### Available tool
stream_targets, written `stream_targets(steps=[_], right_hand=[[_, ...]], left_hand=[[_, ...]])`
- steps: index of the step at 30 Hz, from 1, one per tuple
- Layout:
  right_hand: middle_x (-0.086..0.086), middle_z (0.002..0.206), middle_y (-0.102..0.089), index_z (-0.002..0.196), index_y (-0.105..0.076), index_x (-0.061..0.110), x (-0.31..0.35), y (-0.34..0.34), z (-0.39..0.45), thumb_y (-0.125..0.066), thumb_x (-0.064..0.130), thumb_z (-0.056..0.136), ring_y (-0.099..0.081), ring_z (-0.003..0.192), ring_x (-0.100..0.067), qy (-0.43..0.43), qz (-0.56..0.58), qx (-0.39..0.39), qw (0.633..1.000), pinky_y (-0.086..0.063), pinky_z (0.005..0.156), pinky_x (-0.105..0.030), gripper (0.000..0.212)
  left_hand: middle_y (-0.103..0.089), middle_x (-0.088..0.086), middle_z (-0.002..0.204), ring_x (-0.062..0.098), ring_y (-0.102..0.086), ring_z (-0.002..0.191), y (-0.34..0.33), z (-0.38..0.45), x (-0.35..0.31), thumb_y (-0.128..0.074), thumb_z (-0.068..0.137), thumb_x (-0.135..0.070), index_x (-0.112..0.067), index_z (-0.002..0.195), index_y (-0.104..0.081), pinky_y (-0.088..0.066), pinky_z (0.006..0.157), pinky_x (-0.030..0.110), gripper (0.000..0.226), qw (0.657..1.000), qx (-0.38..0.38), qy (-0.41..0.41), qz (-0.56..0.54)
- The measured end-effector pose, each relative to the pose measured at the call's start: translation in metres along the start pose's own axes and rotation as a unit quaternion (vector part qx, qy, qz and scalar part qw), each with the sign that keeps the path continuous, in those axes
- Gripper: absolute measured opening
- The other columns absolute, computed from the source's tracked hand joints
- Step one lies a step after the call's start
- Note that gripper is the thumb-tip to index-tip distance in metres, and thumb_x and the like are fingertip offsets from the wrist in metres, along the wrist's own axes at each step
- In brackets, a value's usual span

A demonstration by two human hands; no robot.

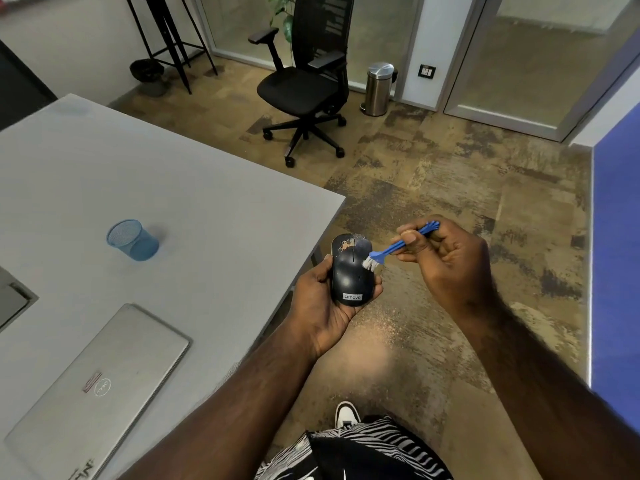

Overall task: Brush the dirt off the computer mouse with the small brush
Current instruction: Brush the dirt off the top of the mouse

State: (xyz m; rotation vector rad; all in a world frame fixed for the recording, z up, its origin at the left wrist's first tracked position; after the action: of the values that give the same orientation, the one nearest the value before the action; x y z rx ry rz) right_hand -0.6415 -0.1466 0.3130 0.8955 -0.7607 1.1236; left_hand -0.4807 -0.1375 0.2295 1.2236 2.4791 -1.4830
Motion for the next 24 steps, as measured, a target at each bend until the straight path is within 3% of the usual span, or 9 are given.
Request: stream_targets(steps=[3, 7, 13, 17, 21, 24], right_hand=[[0.023, 0.086, -0.075, 0.100, -0.069, 0.039, -0.010, 0.002, 0.011, -0.060, 0.033, 0.094, -0.076, 0.083, -0.003, -0.027, -0.019, -0.022, 0.999, -0.062, 0.071, -0.023, 0.013], [0.016, 0.088, -0.075, 0.105, -0.070, 0.024, -0.016, 0.000, 0.018, -0.060, 0.035, 0.094, -0.077, 0.080, -0.006, -0.033, -0.038, -0.018, 0.999, -0.063, 0.070, -0.028, 0.019], [0.014, 0.076, -0.074, 0.092, -0.067, 0.041, -0.010, 0.002, 0.021, -0.061, 0.032, 0.094, -0.076, 0.072, -0.006, -0.028, -0.034, -0.014, 0.999, -0.062, 0.064, -0.024, 0.011], [0.015, 0.077, -0.075, 0.095, -0.068, 0.036, -0.007, 0.002, 0.019, -0.061, 0.034, 0.093, -0.076, 0.072, -0.005, -0.020, -0.036, 0.016, 0.999, -0.060, 0.064, -0.021, 0.007], [0.010, 0.081, -0.073, 0.097, -0.066, 0.031, -0.013, 0.007, 0.023, -0.063, 0.021, 0.097, -0.076, 0.073, -0.007, -0.040, -0.062, -0.005, 0.997, -0.064, 0.068, -0.032, 0.011], [0.010, 0.077, -0.075, 0.096, -0.068, 0.031, -0.011, 0.005, 0.021, -0.063, 0.033, 0.093, -0.076, 0.071, -0.005, -0.035, -0.052, 0.018, 0.998, -0.062, 0.064, -0.025, 0.006]], left_hand=[[-0.064, 0.028, 0.112, 0.038, -0.066, 0.087, -0.003, 0.000, 0.002, -0.032, 0.101, -0.034, 0.005, 0.132, -0.049, -0.059, 0.076, 0.045, 0.053, 1.000, 0.005, 0.005, 0.022], [-0.067, 0.026, 0.107, 0.037, -0.066, 0.085, -0.007, -0.003, 0.007, -0.032, 0.101, -0.035, 0.004, 0.122, -0.056, -0.058, 0.077, 0.044, 0.051, 0.999, 0.017, 0.013, 0.044], [-0.066, 0.026, 0.109, 0.037, -0.065, 0.087, -0.005, -0.004, 0.011, -0.032, 0.101, -0.035, 0.003, 0.122, -0.057, -0.057, 0.080, 0.044, 0.050, 0.998, 0.015, 0.020, 0.050], [-0.067, 0.026, 0.107, 0.037, -0.067, 0.084, -0.005, -0.003, 0.010, -0.032, 0.101, -0.035, 0.004, 0.120, -0.058, -0.058, 0.078, 0.044, 0.051, 0.998, 0.014, 0.019, 0.050], [-0.067, 0.026, 0.108, 0.037, -0.067, 0.085, -0.005, -0.004, 0.012, -0.032, 0.101, -0.035, 0.002, 0.126, -0.054, -0.060, 0.075, 0.043, 0.049, 0.998, 0.010, 0.026, 0.048], [-0.066, 0.027, 0.108, 0.037, -0.066, 0.085, -0.005, -0.004, 0.011, -0.032, 0.101, -0.035, 0.003, 0.127, -0.053, -0.060, 0.075, 0.043, 0.051, 0.998, 0.009, 0.026, 0.049]])
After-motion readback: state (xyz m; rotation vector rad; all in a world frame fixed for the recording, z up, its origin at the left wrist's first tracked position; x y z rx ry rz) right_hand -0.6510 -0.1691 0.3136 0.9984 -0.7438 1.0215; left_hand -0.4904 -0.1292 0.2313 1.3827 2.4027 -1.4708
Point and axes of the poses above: each hand's wrist, its own z-axis towards the middle knuckle, its own y-axis out of the back of the hand, x = y × z, the point moved 5 cm from there along z, towards the middle knuckle
